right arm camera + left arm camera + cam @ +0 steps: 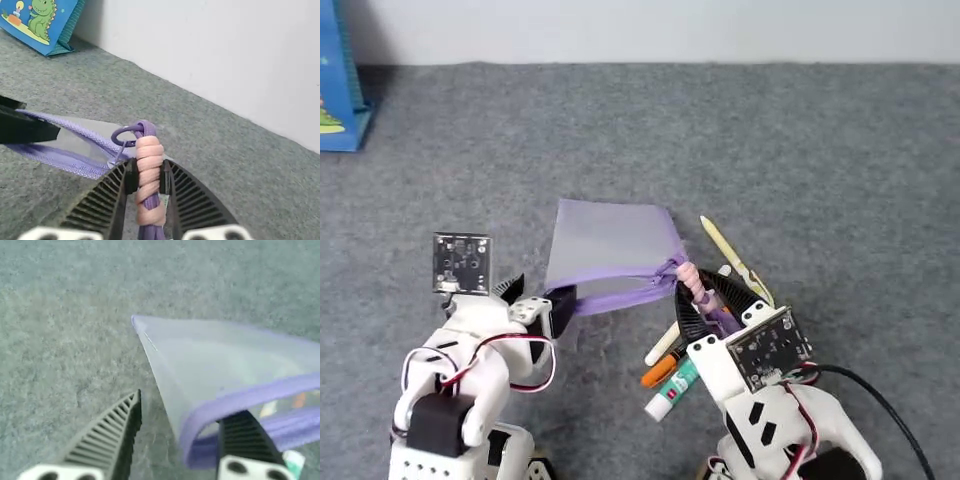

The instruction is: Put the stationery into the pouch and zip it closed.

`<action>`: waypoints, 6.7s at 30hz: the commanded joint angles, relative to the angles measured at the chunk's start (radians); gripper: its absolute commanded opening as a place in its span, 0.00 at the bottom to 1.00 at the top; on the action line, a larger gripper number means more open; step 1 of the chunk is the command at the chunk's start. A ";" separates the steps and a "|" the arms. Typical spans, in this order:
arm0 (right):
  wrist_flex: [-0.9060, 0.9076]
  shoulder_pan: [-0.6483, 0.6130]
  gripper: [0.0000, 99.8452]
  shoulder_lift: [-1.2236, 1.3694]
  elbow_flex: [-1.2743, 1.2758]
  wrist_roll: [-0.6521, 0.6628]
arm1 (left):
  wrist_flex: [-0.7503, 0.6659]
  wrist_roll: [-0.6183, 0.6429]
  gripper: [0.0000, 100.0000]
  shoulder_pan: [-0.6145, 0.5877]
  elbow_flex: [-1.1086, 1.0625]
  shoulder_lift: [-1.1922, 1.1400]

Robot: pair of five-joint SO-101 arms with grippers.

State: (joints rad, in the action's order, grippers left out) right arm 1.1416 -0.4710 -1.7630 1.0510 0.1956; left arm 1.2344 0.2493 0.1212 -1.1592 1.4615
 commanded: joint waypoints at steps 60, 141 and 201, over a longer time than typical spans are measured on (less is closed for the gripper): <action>-0.237 0.380 0.17 1.682 -0.686 0.052 | 0.141 -0.061 0.01 -0.002 0.219 0.000; -0.085 0.008 0.01 0.578 -0.829 -0.488 | 0.212 0.176 0.01 -0.006 0.639 -0.451; -0.869 -0.309 0.09 0.240 0.081 -0.269 | 0.155 0.176 0.01 0.002 0.518 -0.450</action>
State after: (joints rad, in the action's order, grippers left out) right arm 0.1949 -0.7580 -1.4469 1.1477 -0.0990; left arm 1.4231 0.4150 0.1212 -0.6559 1.0226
